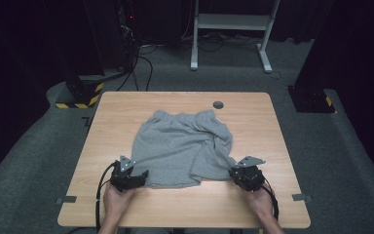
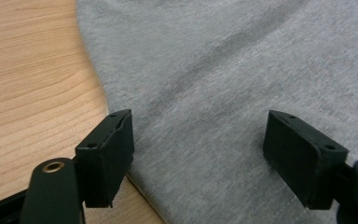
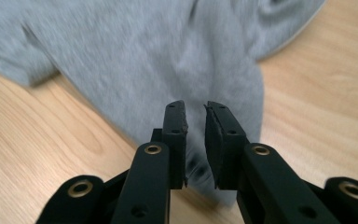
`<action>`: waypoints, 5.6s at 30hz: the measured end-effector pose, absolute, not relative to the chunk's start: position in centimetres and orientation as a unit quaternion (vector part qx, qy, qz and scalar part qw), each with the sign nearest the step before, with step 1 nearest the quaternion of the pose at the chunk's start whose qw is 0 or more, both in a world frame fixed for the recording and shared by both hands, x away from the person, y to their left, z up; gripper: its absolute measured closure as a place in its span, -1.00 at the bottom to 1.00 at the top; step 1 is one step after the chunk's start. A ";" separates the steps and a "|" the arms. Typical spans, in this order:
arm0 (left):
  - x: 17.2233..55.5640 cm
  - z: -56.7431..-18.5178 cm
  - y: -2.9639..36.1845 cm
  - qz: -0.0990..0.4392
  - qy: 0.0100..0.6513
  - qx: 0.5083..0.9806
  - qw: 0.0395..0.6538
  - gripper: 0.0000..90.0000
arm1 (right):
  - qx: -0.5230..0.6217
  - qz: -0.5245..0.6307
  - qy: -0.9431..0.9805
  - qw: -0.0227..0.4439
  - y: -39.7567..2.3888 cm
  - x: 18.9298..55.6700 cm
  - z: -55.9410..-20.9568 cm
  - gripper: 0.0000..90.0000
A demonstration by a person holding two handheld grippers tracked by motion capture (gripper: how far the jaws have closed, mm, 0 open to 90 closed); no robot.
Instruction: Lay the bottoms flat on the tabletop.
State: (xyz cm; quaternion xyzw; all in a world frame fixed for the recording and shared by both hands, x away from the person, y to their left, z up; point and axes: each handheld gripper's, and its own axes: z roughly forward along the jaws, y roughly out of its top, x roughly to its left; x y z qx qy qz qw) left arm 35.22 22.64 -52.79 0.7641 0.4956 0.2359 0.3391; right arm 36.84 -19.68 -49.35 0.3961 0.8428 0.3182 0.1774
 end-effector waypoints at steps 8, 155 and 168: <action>35.2 -52.8 22.6 0.236 0.496 0.764 0.339 -0.45 | 0.378 0.327 0.849 0.174 -17.3 37.3 -49.5 0.54; 30.9 -51.7 22.8 0.194 0.483 0.776 0.355 0.13 | 0.316 0.360 0.866 0.144 -17.0 34.3 -50.5 0.27; 33.1 -52.4 21.7 0.203 0.491 0.768 0.358 0.06 | 0.374 0.307 0.850 0.206 -19.9 37.6 -49.6 0.69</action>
